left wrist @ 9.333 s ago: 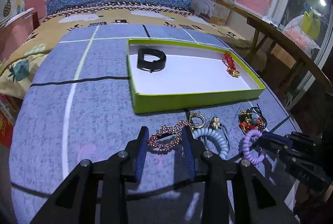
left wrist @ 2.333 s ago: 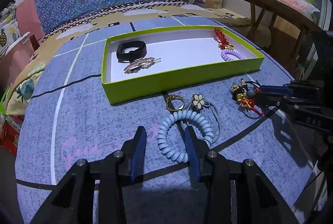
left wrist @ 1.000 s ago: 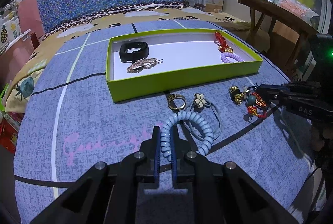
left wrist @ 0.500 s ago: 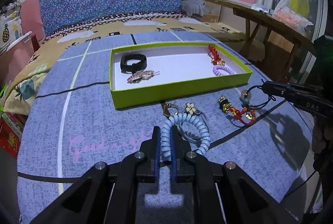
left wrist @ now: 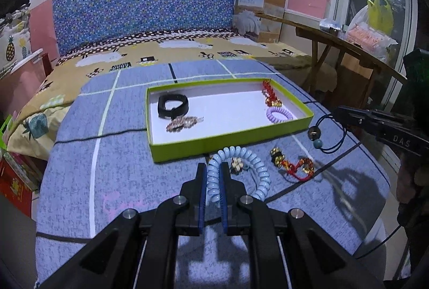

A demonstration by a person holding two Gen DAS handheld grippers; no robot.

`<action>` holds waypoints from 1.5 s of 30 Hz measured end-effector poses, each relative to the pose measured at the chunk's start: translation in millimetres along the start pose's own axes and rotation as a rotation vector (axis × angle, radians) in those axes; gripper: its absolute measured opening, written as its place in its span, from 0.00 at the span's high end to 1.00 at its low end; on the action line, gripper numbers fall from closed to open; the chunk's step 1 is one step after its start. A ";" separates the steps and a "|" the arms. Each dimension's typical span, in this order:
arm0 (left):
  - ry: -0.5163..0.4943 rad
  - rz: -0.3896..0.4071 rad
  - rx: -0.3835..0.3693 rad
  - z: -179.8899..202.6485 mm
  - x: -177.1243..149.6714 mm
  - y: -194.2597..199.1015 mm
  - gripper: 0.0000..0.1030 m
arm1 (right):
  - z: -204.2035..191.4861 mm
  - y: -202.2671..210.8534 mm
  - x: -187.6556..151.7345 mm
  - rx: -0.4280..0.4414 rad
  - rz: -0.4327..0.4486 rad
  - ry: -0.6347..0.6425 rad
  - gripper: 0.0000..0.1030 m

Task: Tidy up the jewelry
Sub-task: 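Carry the blue coil and the beaded charm into the tray and open both grippers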

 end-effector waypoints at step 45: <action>-0.062 -0.169 0.050 -40.4 74.5 -159.5 0.90 | 65.7 -145.6 62.3 -0.107 -0.127 -0.060 0.95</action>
Point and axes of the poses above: each gripper's, at about its wrist camera, not at the fingertips, and y roughly against the way its jaws point, z to its right, x to its top, the point moved 10 cm from there along -y, roughly the way its jaws point, and after that the axes turned 14 degrees about -y, right-handed, at the moved point
